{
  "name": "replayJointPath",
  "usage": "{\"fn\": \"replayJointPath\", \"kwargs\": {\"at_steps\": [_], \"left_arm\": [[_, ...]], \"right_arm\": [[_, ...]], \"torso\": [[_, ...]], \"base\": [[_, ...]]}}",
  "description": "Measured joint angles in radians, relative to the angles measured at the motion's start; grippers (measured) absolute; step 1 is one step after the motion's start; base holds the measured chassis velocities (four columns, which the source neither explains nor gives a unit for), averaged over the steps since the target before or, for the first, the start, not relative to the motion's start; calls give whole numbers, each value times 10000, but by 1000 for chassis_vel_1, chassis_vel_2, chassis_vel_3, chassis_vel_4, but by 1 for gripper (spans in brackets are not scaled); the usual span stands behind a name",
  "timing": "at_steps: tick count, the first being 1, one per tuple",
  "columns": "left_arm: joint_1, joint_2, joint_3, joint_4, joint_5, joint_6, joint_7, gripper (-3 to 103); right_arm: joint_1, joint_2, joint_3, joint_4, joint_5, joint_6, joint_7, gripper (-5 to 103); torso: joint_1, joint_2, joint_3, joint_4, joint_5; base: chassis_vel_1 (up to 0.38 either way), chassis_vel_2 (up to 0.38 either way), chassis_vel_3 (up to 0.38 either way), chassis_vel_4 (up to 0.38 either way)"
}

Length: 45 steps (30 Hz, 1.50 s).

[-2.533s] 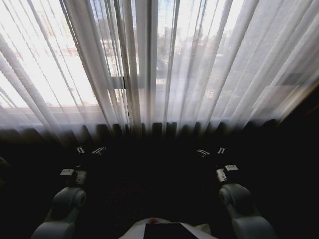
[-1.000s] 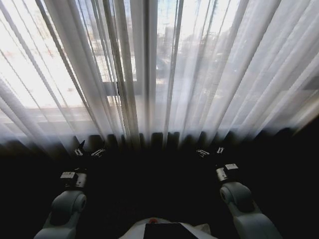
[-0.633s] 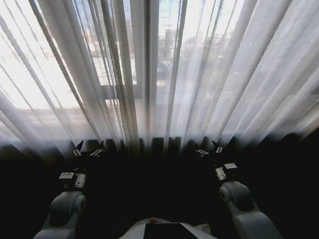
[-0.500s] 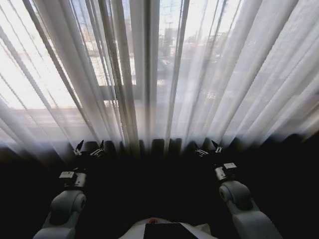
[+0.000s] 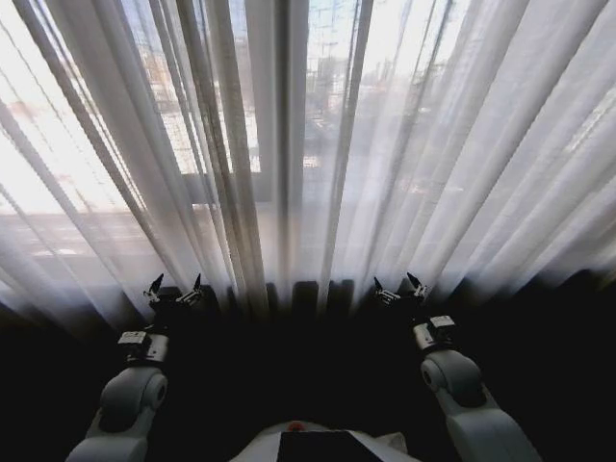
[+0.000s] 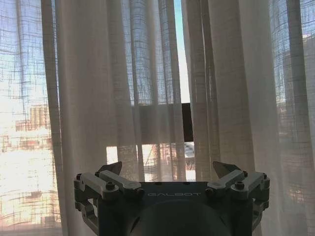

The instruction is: Open the curtains by pulling them apart, changing their state from closed to fully open.

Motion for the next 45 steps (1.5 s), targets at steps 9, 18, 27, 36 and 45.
{"fn": "replayJointPath", "kwargs": {"at_steps": [9,18,27,36,45], "left_arm": [[-42,131,45,149,-128,-96,12,100],[-46,284,-22,392,-249,-263,37,100],[-50,337,-136,387,-377,-281,42,100],[3,296,-166,352,-373,-320,44,100],[36,239,-198,280,-341,-322,50,100]], "right_arm": [[-97,198,-27,0,-498,127,7,100],[-106,436,-229,-1,-862,189,23,100],[-122,556,-374,-1,-1046,217,37,100],[-139,512,-336,15,-1042,288,50,100],[-206,501,-312,37,-1023,326,56,100]], "torso": [[3,-2,0,-1,-2],[-6,2,-3,-2,0],[-3,1,-2,-1,-1],[-1,1,-1,0,-2],[-1,1,-1,0,1]], "base": [[-68,80,71,-88],[0,0,0,0],[79,90,-63,-89],[161,164,-171,-165],[149,131,-147,-122]]}}
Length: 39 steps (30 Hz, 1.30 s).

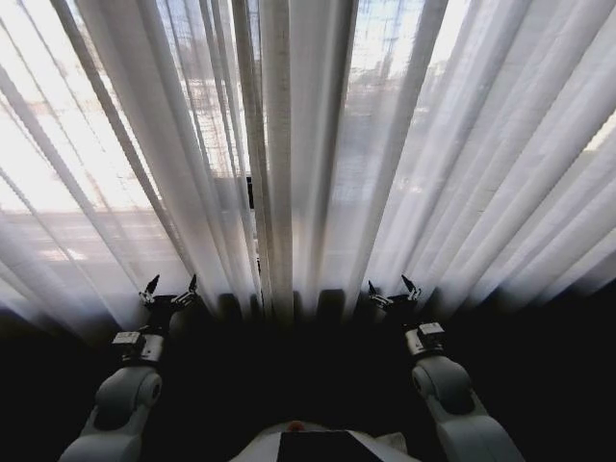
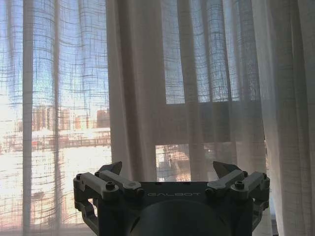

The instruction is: Open the curtains by pulling them apart, changing their state from closed to fully open.

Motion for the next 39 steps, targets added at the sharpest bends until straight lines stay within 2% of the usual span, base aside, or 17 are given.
{"fn": "replayJointPath", "kwargs": {"at_steps": [23,39], "left_arm": [[32,-297,37,-90,258,16,0,100],[13,-516,182,-153,540,60,-16,100]], "right_arm": [[85,-182,23,-282,59,274,-4,100],[173,-327,39,-630,219,503,-22,100]], "torso": [[1,0,0,0,-6],[-1,0,-1,0,-2]], "base": [[124,132,-123,-129],[-99,81,85,-71]]}}
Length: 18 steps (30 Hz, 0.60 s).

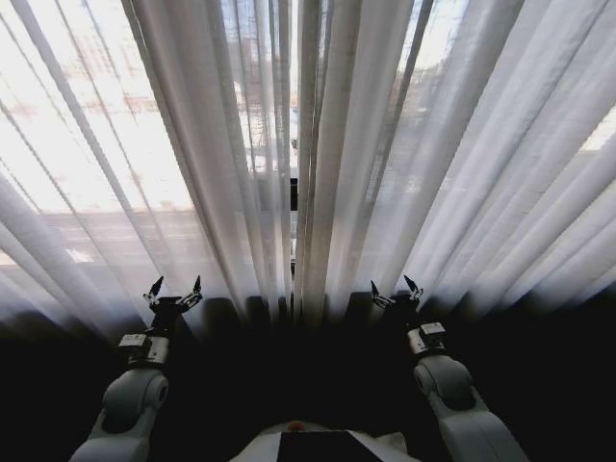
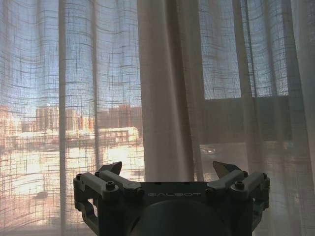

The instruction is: Open the curtains by pulling them apart, changing their state from closed to fully open.

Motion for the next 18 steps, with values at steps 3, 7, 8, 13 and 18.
{"fn": "replayJointPath", "kwargs": {"at_steps": [3,7,8,13,18], "left_arm": [[55,-103,-23,-48,48,0,-8,100],[164,-181,-212,-161,52,12,-11,100],[217,-192,-294,-206,49,17,-13,100],[498,-195,-500,-476,28,32,-13,100],[630,-278,-635,-704,27,47,-34,100]], "right_arm": [[24,-97,-15,-18,185,13,17,100],[234,-248,-119,-91,514,-12,17,100],[302,-297,-168,-98,603,-66,12,100],[391,-556,-461,98,1403,-586,-135,100],[717,-1066,-1383,202,2018,-1008,-320,100]], "torso": [[8,-4,4,0,-1],[18,-7,6,0,0],[18,-7,6,0,1],[-6,2,-3,-1,3],[-9,5,-3,-3,-1]], "base": [[-154,206,143,-196],[-107,124,103,-125],[0,0,0,0],[0,0,0,0],[17,-18,-14,27]]}}
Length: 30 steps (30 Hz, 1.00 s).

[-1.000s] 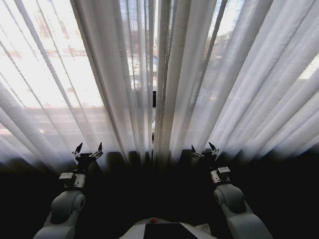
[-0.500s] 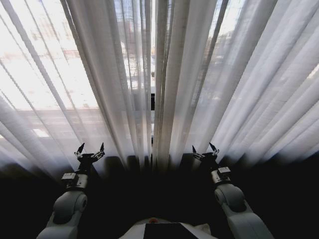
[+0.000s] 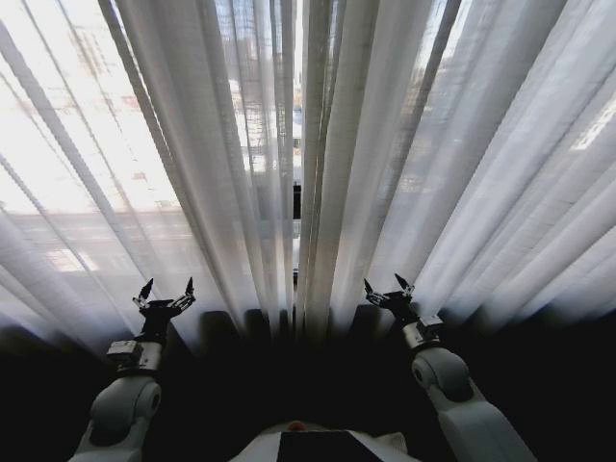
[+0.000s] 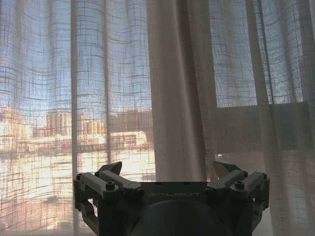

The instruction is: Open the curtains by pulling them apart, changing their state from closed to fully open.

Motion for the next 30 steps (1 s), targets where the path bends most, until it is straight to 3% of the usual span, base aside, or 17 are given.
{"fn": "replayJointPath", "kwargs": {"at_steps": [9,16,30], "left_arm": [[418,-273,-226,-351,45,-21,0,100],[337,-310,-319,-619,131,5,-40,100],[283,-323,-56,-947,169,164,-124,100]], "right_arm": [[1800,-229,-2035,-767,297,-350,13,100],[2915,-20,-2993,-1146,401,-824,244,100],[4036,233,-3208,-1982,363,-1068,1017,100]], "torso": [[13,-8,6,5,4],[10,-6,4,4,0],[10,-6,5,4,2]], "base": [[0,0,0,0],[0,0,0,0],[0,0,0,0]]}}
